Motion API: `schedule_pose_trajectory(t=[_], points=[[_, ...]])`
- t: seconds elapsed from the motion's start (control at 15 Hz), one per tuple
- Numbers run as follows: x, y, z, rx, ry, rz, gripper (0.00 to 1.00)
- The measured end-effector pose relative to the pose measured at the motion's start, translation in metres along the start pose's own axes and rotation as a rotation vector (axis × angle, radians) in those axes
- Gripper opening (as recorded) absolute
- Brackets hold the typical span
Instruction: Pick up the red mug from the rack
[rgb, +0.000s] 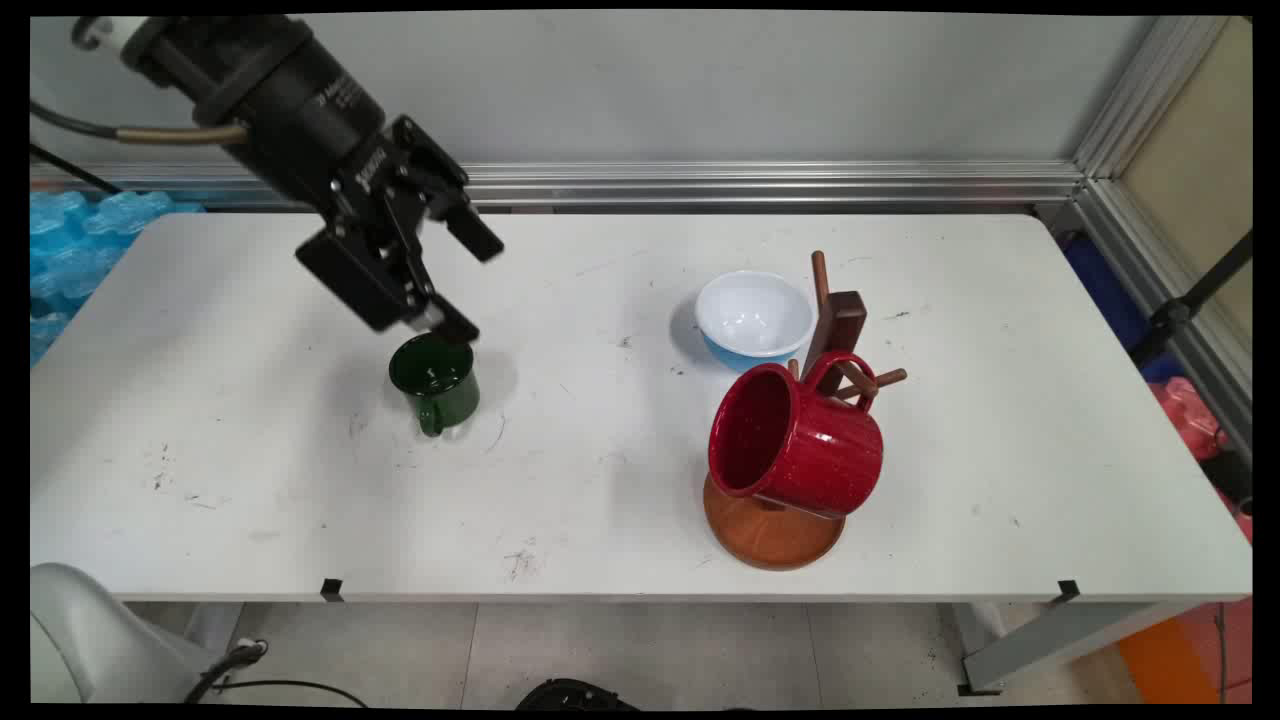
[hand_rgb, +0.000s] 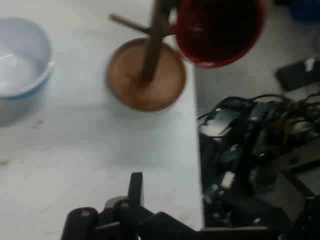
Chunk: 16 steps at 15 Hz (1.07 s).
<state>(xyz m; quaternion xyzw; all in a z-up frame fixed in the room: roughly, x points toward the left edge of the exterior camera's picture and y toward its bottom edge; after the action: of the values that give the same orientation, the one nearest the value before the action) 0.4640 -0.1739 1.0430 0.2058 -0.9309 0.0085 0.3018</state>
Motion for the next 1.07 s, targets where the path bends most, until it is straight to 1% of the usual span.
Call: schedule_pose_trajectory(t=[0.13, 0.4, 0.67, 1.07], points=[[0.006, 0.016, 0.008, -0.034, 0.013, -0.026, 1.0], [0.02, 0.041, 0.029, -0.082, 0.034, -0.072, 1.0], [0.032, 0.057, 0.052, -0.112, 0.048, -0.101, 1.0], [0.049, 0.072, 0.085, -0.144, 0.072, -0.119, 1.0]])
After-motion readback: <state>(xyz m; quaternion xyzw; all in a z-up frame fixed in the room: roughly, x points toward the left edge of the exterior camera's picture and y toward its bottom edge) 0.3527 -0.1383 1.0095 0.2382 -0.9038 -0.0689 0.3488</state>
